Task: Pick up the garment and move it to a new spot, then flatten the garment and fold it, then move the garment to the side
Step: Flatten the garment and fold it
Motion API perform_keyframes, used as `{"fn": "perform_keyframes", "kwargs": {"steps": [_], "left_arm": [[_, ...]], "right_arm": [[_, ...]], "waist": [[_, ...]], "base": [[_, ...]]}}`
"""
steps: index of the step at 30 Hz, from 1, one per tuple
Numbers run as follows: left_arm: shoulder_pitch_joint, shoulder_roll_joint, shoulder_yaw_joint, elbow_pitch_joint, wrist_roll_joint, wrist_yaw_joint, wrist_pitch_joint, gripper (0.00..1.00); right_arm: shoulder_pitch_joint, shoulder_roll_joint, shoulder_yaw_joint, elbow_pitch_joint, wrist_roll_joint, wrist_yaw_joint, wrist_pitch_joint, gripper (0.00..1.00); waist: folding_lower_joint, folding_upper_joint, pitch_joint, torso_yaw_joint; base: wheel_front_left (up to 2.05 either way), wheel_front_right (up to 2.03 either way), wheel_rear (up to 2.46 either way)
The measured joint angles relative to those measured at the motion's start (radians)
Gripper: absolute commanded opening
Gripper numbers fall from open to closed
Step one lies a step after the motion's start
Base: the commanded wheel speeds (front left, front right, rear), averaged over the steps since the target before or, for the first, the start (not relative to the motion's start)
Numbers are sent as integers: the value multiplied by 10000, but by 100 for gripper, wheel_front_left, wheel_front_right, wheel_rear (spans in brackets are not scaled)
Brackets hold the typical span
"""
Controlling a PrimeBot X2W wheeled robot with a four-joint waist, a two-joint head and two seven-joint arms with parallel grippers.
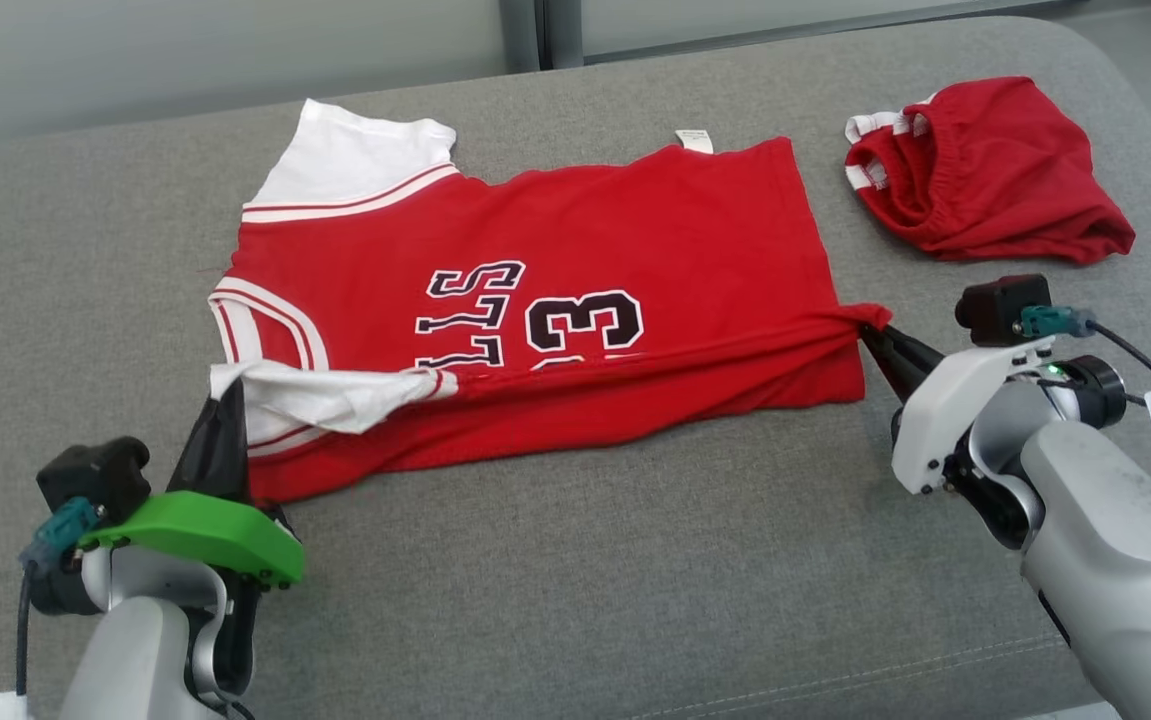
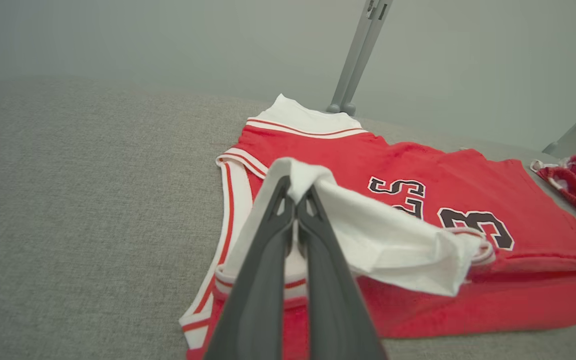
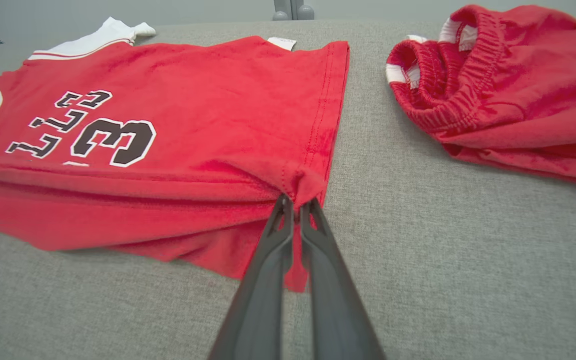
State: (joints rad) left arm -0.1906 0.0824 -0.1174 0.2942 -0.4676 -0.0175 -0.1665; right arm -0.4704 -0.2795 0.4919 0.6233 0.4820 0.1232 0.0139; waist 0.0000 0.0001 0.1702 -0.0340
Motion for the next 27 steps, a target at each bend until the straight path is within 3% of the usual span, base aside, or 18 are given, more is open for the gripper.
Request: {"fn": "perform_keyframes", "kwargs": {"steps": [17, 18, 19, 20, 21, 27], "left_arm": [[-2246, 61, 10, 2059, 504, 366, 222, 0], [-2276, 65, -4, 2159, 502, 366, 221, 16], [-2301, 63, -17, 2232, 502, 366, 219, 35], [-2336, 61, -21, 2305, 502, 366, 213, 49], [-2387, 59, -25, 2383, 502, 366, 186, 96], [-2737, 58, -19, 2736, 502, 357, -150, 100]], "right_arm": [[-1590, 360, 514, 947, 414, 0, 1016, 0], [-1624, 368, 533, 982, 414, 0, 1014, 17], [-1651, 374, 548, 1018, 414, 0, 1012, 42], [-1682, 380, 564, 1047, 414, 0, 1001, 84], [-1726, 384, 573, 1076, 414, 0, 965, 100], [-1944, 376, 616, 1302, 472, 0, 656, 100]], "waist": [[0, 0, 1149, 67], [0, 0, 1169, 71], [0, 0, 1184, 72], [0, 0, 1193, 71], [0, -1, 1197, 70], [0, 0, 1130, 69]], "base": [[0, 0, 0], [0, 0, 0], [0, 0, 0], [0, 0, 0], [0, 0, 0], [0, 0, 0]]}}
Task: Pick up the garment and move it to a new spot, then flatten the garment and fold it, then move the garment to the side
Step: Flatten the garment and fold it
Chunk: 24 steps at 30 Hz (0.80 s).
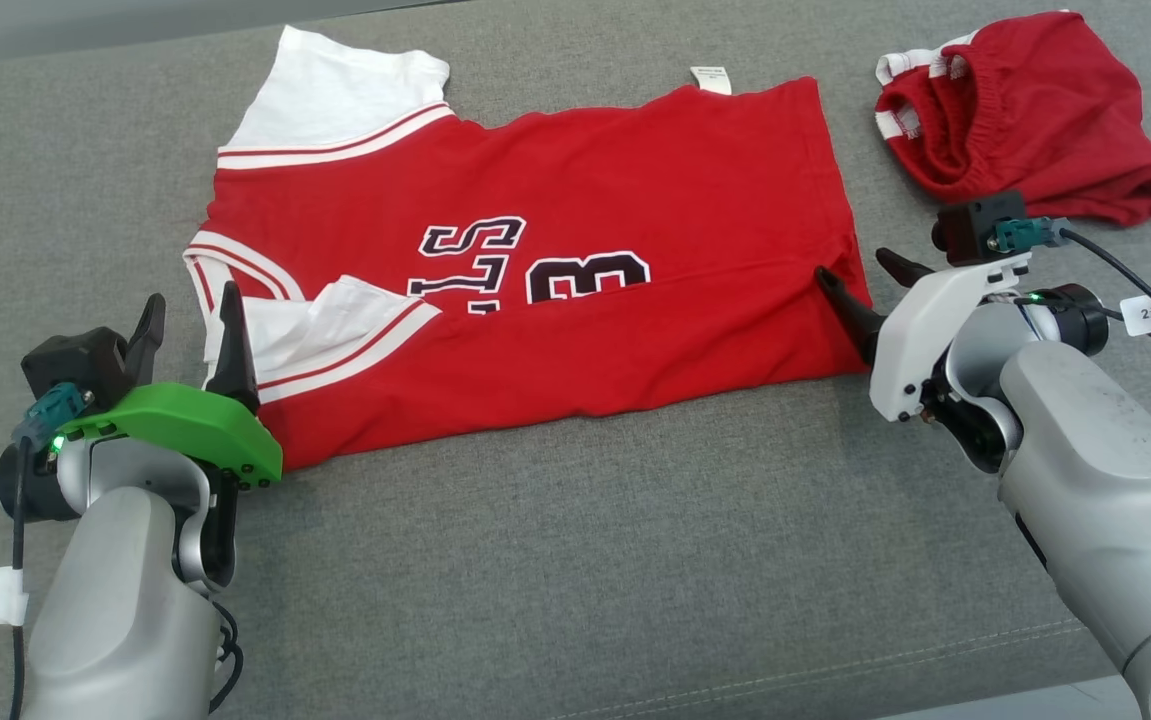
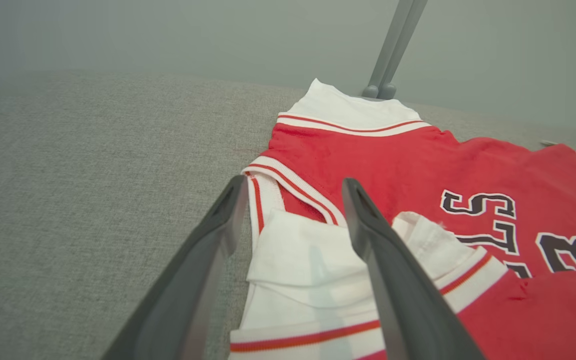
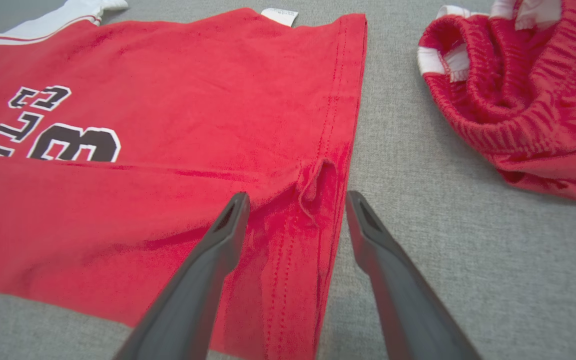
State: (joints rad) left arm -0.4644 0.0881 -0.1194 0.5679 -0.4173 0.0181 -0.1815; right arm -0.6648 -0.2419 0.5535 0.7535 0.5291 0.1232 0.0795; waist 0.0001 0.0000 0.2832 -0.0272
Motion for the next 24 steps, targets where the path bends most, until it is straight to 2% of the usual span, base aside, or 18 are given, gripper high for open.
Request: {"fn": "perform_keyframes", "kwargs": {"steps": [6, 12, 19, 24], "left_arm": [[-71, 0, 123, 290, -6, -25, -270, 100], [53, -86, 221, 362, -167, -288, -456, 100], [1474, -159, 552, 725, -717, -372, -497, 100], [1876, -293, 545, 802, -997, -583, -489, 100]], "right_arm": [[-12, -8, 31, 176, 104, 0, -387, 100], [4, -96, -199, 192, 219, 0, -1187, 100], [945, -96, -550, 282, 514, 0, -2148, 100], [1324, -19, -579, 286, 688, 0, -2474, 100]], "waist": [[0, 0, -200, 13], [0, 0, -467, 27], [0, 0, -957, 114], [0, 0, -1241, 183]], "base": [[0, 0, 0], [0, 0, 0], [0, 0, 0], [0, 0, 0]]}}
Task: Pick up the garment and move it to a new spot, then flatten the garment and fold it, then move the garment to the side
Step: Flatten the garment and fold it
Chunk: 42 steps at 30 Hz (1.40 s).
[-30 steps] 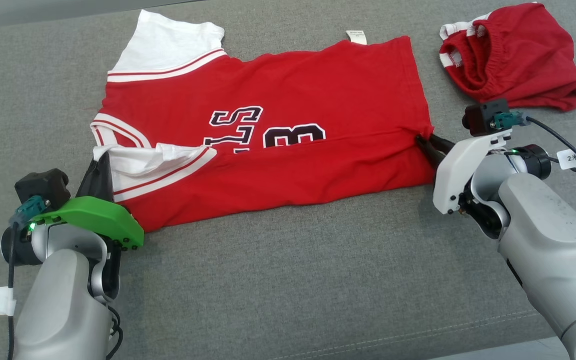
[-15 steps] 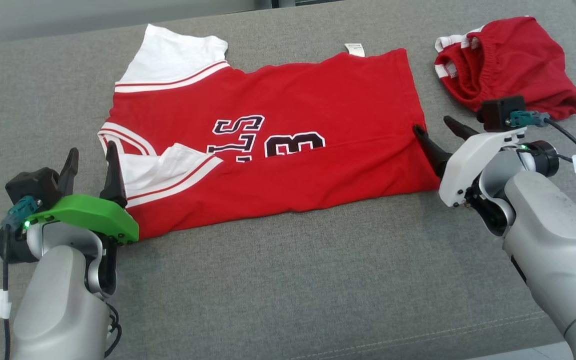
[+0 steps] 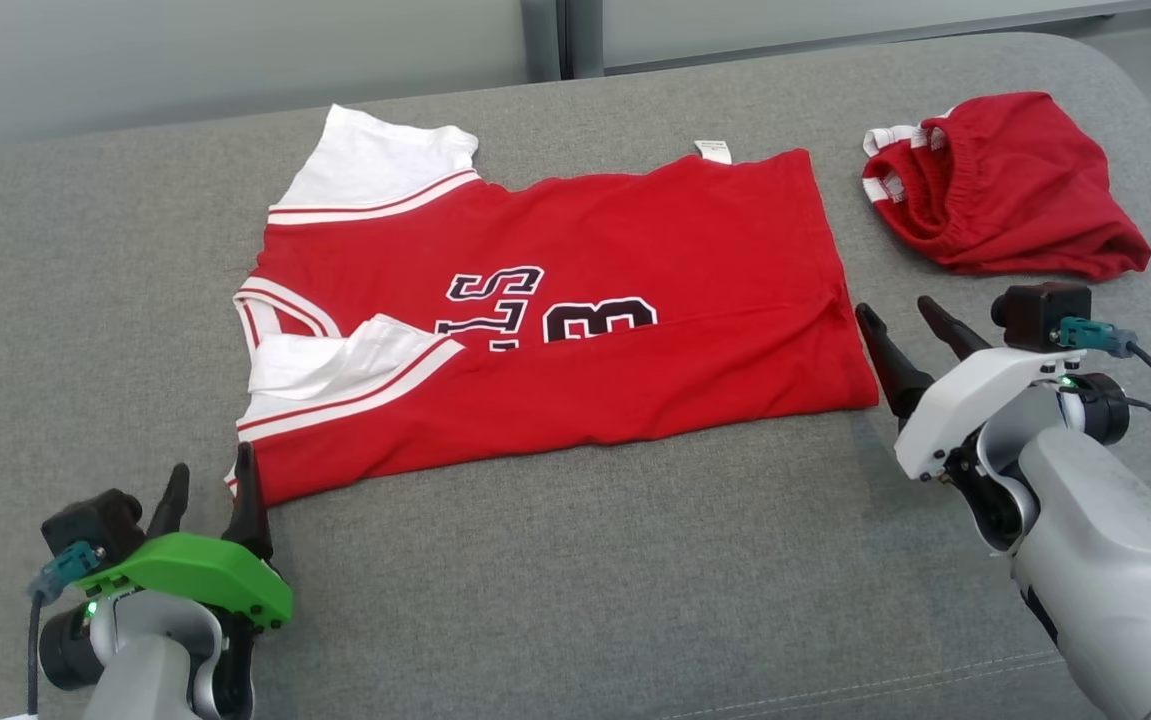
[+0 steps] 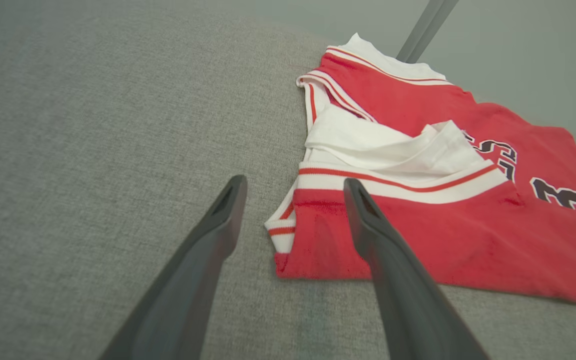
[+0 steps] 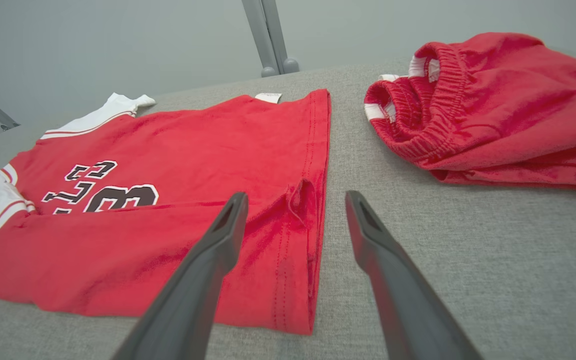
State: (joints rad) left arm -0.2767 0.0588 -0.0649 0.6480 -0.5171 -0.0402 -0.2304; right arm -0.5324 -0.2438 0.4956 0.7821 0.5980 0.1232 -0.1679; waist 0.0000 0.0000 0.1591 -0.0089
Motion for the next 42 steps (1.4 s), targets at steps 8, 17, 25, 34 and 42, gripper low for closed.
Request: {"fn": "perform_keyframes", "kwargs": {"steps": [8, 17, 25, 34, 42], "left_arm": [[279, -84, -19, 274, -364, -128, 314, 100], [328, -92, 188, 546, -757, -127, 539, 100], [304, -102, 307, 579, -871, -125, 535, 0], [121, -142, 238, 173, -869, -209, 259, 0], [0, -182, -73, -384, -859, -313, 123, 0]], "right_arm": [[143, 284, 100, -52, 33, 0, -213, 100], [308, 391, 209, -125, 35, 0, -301, 100], [316, 280, 100, -140, 100, 2, -399, 100], [906, 268, -128, 75, 441, 0, -431, 100], [968, 685, -244, 314, 991, 0, -430, 100]], "waist": [[0, 0, -156, -86], [0, 0, -126, -466], [0, 0, -2, -831], [0, 0, 106, -692], [0, 0, 225, -285]], "base": [[0, 0, 0], [0, 0, 0], [0, 0, 0], [0, 0, 0], [0, 0, 0]]}}
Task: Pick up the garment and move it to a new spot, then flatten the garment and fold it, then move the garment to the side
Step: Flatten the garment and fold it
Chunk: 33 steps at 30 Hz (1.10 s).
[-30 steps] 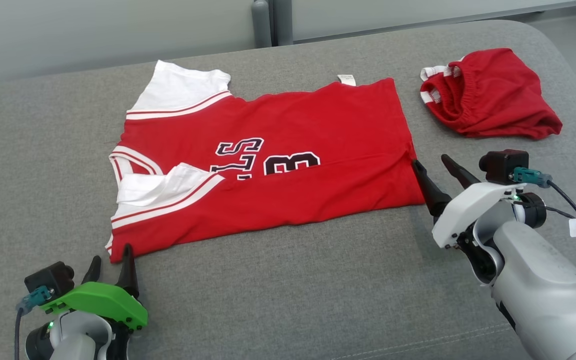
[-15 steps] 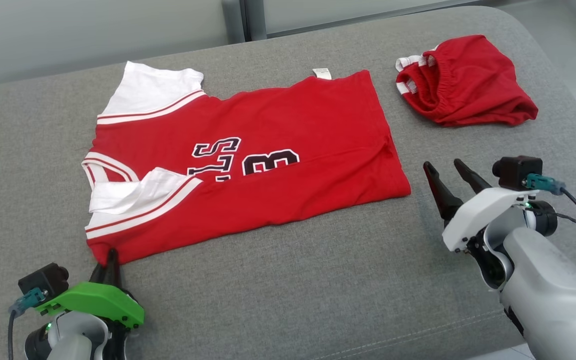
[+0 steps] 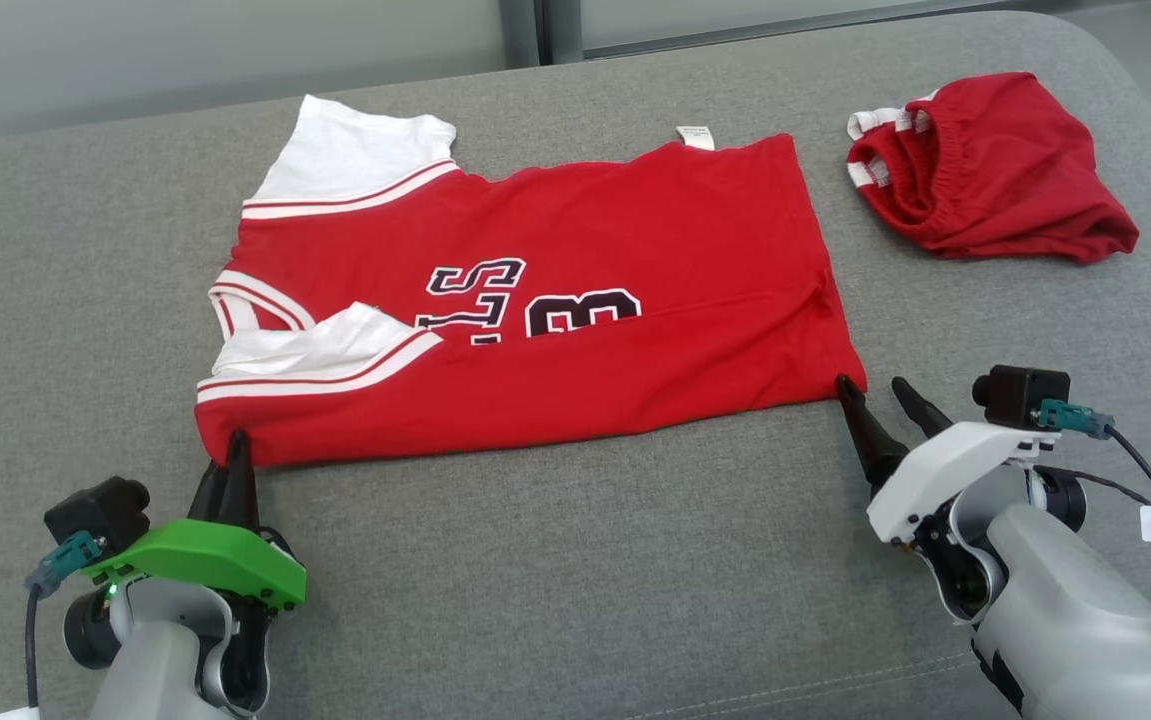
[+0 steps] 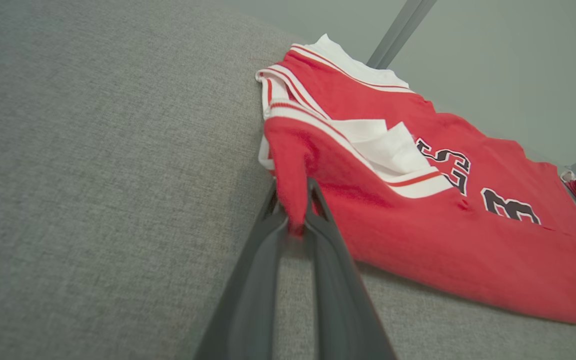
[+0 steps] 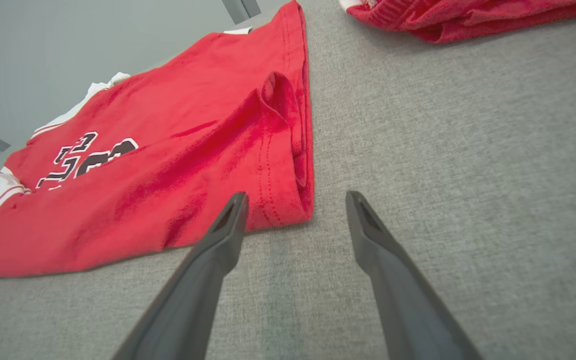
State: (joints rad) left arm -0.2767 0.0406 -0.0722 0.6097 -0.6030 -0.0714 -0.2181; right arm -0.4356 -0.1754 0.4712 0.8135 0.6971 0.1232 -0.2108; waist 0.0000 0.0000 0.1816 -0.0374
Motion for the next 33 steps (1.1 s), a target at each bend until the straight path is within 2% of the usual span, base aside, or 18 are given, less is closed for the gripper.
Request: {"fn": "perform_keyframes", "kwargs": {"steps": [14, 15, 17, 21, 22, 33], "left_arm": [[11, -50, -336, -408, 8, -79, -52, 0], [14, -52, -343, -422, 8, -77, -107, 0], [20, -59, -355, -447, 8, -77, -115, 0], [63, -69, -378, -489, 8, -75, -117, 0], [77, -69, -382, -497, 8, -73, -117, 0], [262, -71, -370, -662, 4, 12, -132, 0]], "right_arm": [[-81, 318, -169, 468, 550, 0, 36, 100], [-97, 343, -165, 472, 554, 0, 35, 94], [-120, 362, -155, 481, 562, 0, 33, 49], [-207, 359, -115, 499, 608, 0, 0, 17], [-254, 359, -104, 499, 608, 0, -2, 2], [-307, 293, 88, 506, 610, 0, -190, 0]], "waist": [[0, 0, 229, 483], [0, 0, 234, 487], [0, 0, 243, 495], [0, 0, 253, 494], [0, 0, 254, 492], [0, 0, 140, 453]], "base": [[0, 0, 0], [0, 0, 0], [0, 0, 0], [0, 0, 0], [0, 0, 0], [0, 0, 0]]}}
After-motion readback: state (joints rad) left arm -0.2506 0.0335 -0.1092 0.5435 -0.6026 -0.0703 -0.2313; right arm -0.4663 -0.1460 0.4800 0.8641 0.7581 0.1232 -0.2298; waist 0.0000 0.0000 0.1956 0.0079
